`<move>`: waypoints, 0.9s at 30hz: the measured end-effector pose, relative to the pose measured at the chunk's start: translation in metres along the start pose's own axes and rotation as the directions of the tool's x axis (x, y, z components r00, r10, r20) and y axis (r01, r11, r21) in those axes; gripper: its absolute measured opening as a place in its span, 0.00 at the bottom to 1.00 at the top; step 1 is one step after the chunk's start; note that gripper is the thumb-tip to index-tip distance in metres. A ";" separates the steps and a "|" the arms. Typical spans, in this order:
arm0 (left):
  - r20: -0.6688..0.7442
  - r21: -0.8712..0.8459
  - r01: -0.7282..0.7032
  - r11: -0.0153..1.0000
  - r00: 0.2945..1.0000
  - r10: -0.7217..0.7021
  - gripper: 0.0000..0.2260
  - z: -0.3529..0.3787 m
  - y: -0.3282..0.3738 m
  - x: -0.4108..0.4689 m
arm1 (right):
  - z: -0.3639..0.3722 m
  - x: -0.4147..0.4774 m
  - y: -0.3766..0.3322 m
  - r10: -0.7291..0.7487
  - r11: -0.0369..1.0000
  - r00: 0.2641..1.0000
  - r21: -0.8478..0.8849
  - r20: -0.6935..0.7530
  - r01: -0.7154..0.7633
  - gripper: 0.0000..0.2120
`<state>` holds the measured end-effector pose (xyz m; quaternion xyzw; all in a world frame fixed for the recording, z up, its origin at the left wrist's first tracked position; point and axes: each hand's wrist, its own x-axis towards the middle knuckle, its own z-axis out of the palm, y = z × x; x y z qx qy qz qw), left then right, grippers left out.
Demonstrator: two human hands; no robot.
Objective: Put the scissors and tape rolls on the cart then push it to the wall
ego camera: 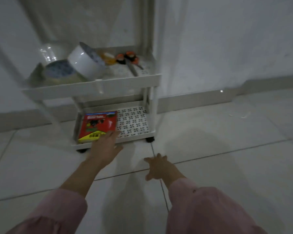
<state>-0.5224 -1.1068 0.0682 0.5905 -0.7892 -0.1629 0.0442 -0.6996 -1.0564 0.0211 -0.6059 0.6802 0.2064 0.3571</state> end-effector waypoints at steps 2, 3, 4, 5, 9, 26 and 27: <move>0.162 0.022 0.020 1.000 0.987 -0.023 0.30 0.016 0.008 0.005 | 0.002 -0.008 0.026 0.027 1.000 1.000 0.016 -0.014 -0.027 0.39; 0.212 0.027 0.031 0.999 0.977 -0.036 0.32 0.025 0.010 0.008 | 0.004 -0.012 0.037 0.027 0.999 1.000 0.019 -0.013 -0.027 0.40; 0.241 0.046 0.037 0.998 0.969 -0.047 0.34 0.032 0.016 0.012 | 0.005 -0.015 0.050 0.017 1.000 1.000 0.022 -0.009 -0.016 0.42; 0.250 0.066 0.053 0.996 0.966 -0.068 0.35 0.038 0.017 0.016 | 0.006 -0.018 0.058 -0.005 1.000 1.000 0.017 -0.006 0.005 0.43; 0.231 0.191 0.066 0.979 0.967 -0.110 0.34 0.045 0.034 0.034 | 0.009 -0.017 0.075 -0.048 0.999 0.998 0.014 -0.033 0.048 0.44; 0.175 0.090 0.152 0.984 0.970 -0.166 0.29 0.051 0.057 0.040 | -0.005 -0.006 0.082 -0.035 0.986 0.980 0.155 -0.194 0.066 0.30; 0.160 0.033 0.150 0.988 0.975 -0.153 0.28 0.047 0.055 0.039 | -0.011 -0.007 0.079 -0.018 0.969 0.952 0.230 -0.305 0.093 0.27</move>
